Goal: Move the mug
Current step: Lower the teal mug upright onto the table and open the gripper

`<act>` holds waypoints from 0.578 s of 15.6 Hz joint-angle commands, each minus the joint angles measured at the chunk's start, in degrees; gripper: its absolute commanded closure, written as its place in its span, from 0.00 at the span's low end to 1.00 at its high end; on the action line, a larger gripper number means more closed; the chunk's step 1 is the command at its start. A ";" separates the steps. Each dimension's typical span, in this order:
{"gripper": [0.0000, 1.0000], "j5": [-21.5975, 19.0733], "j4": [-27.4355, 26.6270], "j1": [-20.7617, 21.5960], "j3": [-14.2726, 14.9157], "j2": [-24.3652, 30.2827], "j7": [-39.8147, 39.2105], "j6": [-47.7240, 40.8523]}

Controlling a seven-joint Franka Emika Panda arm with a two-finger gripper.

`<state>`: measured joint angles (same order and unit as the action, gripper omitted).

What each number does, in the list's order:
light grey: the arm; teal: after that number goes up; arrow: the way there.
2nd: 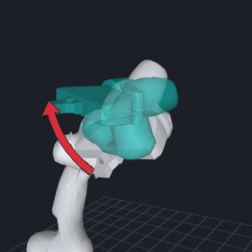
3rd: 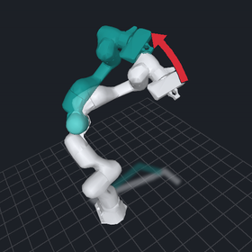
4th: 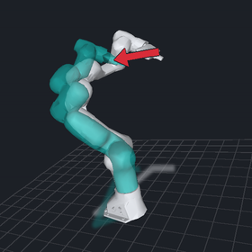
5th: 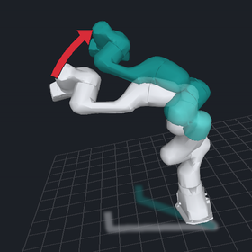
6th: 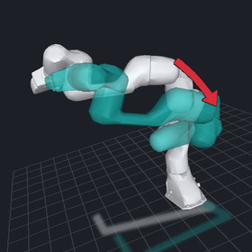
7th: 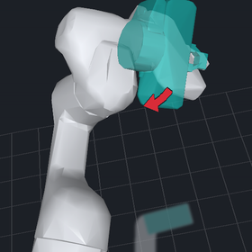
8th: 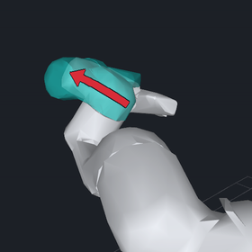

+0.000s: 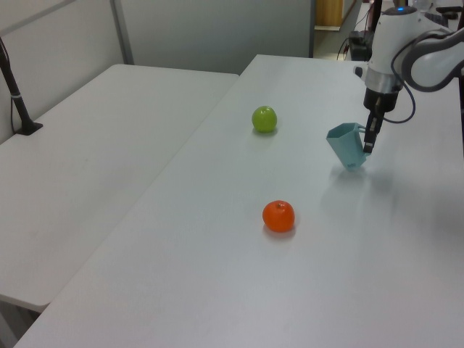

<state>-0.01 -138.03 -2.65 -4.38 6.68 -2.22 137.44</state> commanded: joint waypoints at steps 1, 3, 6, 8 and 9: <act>1.00 0.36 -5.83 0.10 -0.01 1.49 -1.21 8.71; 0.99 0.36 -6.02 0.10 -0.01 0.88 -1.21 9.07; 0.78 0.36 -6.02 0.01 -0.01 0.26 -0.59 8.37; 0.60 0.36 -6.02 0.10 -0.01 -0.35 -0.59 7.49; 0.52 0.36 -6.02 0.01 -0.01 -0.53 -0.42 7.32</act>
<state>0.00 -142.21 -2.65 -4.39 6.66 -2.24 144.93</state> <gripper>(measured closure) 0.718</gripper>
